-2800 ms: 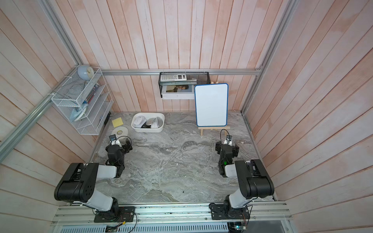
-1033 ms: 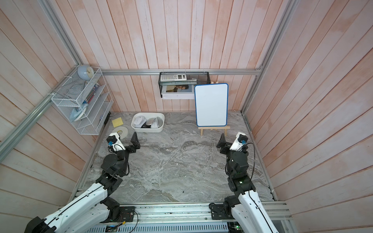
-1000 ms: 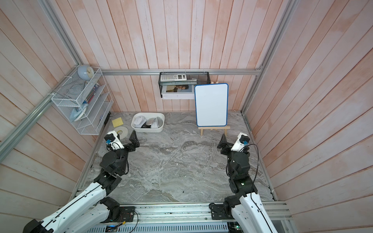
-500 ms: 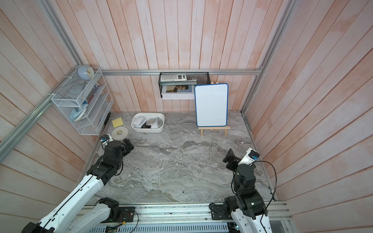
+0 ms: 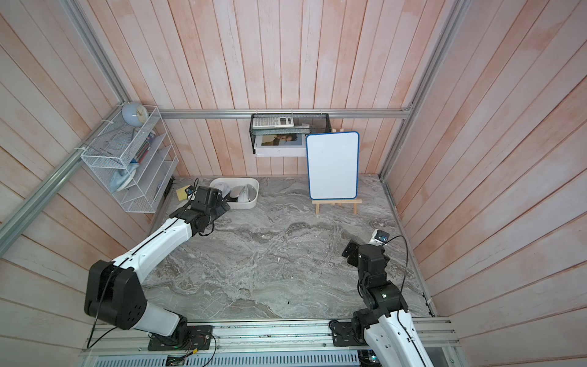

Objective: Take out the mouse from the storage box
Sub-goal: Move the storage box to the center of the board.

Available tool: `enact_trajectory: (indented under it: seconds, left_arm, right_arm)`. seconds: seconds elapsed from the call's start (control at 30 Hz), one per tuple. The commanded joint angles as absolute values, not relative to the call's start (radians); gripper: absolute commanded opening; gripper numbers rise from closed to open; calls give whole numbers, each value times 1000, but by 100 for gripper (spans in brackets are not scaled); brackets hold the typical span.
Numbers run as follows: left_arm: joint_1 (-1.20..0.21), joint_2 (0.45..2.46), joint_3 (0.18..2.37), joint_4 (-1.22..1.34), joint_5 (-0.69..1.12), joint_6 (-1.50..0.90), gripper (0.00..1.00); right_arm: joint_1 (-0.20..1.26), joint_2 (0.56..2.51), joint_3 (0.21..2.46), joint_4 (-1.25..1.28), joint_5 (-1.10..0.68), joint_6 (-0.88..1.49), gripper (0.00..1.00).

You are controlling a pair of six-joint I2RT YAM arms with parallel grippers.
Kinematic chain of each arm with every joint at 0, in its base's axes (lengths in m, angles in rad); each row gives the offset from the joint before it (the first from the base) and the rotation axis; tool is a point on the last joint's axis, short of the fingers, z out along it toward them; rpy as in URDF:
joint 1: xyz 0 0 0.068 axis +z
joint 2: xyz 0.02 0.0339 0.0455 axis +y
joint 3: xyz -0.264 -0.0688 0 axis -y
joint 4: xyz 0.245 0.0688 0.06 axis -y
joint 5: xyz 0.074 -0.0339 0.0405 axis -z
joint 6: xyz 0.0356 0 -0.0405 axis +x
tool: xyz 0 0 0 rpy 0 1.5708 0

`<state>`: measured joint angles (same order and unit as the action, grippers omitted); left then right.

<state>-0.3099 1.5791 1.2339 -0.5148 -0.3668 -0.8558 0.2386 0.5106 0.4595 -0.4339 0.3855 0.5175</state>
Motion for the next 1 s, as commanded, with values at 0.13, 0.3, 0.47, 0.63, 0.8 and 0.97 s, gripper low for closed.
enact_trajectory:
  seconds: [0.13, 0.3, 0.47, 0.63, 0.8, 0.97]
  left_arm:
    - [-251, 1815, 1434, -625, -330, -933, 90]
    - [-214, 1921, 1514, -606, -288, -955, 83]
    - [-199, 1998, 1587, -611, -256, -946, 74]
    - [-189, 2029, 1598, -580, -253, -943, 72]
    - [-171, 2078, 1624, -568, -242, -944, 65]
    - [-166, 2136, 1673, -563, -221, -931, 59]
  right_arm:
    - [235, 526, 373, -341, 350, 532, 98]
    - [235, 547, 354, -306, 338, 532, 98]
    - [235, 587, 348, -268, 314, 529, 97]
    - [235, 628, 353, -245, 288, 525, 98]
    - [235, 653, 357, -235, 278, 523, 98]
    - [236, 656, 354, -232, 274, 523, 97]
